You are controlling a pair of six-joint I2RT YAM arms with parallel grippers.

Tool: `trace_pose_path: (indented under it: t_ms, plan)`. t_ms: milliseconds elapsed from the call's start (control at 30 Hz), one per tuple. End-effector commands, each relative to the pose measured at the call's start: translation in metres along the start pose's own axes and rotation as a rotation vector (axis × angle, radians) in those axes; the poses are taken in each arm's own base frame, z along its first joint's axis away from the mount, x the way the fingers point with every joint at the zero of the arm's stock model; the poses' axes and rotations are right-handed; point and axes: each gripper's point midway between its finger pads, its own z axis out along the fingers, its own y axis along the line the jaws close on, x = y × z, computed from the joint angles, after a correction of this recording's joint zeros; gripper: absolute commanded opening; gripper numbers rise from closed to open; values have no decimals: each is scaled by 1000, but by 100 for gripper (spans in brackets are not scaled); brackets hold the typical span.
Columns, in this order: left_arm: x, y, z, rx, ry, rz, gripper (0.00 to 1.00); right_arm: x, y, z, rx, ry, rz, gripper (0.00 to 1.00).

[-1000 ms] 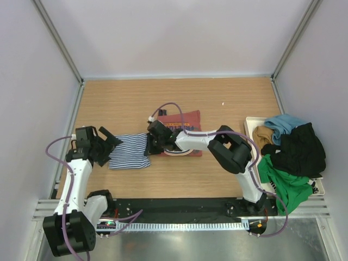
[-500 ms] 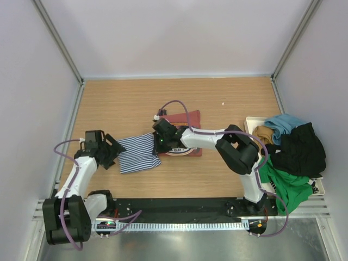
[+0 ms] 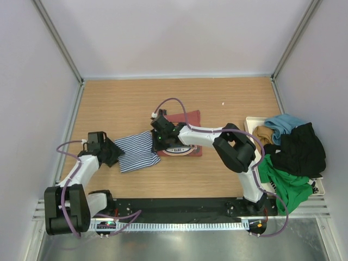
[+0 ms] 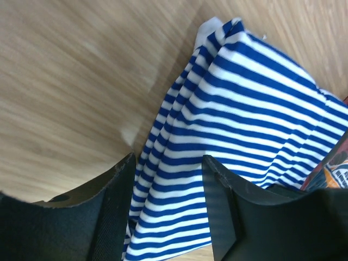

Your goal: Fold and stack the tank tops

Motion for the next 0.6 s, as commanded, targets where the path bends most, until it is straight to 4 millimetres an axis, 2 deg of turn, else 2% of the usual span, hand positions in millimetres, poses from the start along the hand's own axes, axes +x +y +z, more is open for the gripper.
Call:
trace_pose_path:
  t_ms: [0,100,133,233,400,467,567]
  plan:
    - [-9,-3,8,-4,-27,8,53,-18,11,-4,-29,-38,-20,2]
    - [-12,-2,10,-16,-37,9,47,-19,11,-3,-21,-37,-24,6]
    - [-12,-1,11,-22,-35,12,47,-19,10,-3,-16,-35,-24,20]
    - [-15,0,10,-34,-47,12,47,-23,6,-3,7,-55,-23,39]
    - [-18,3,9,-52,-62,21,42,-29,2,4,37,-65,-26,43]
    - [-18,3,10,-56,-60,21,40,-31,6,7,24,-62,-28,43]
    - [-16,3,12,-56,-43,20,35,-25,5,20,12,-28,-22,43]
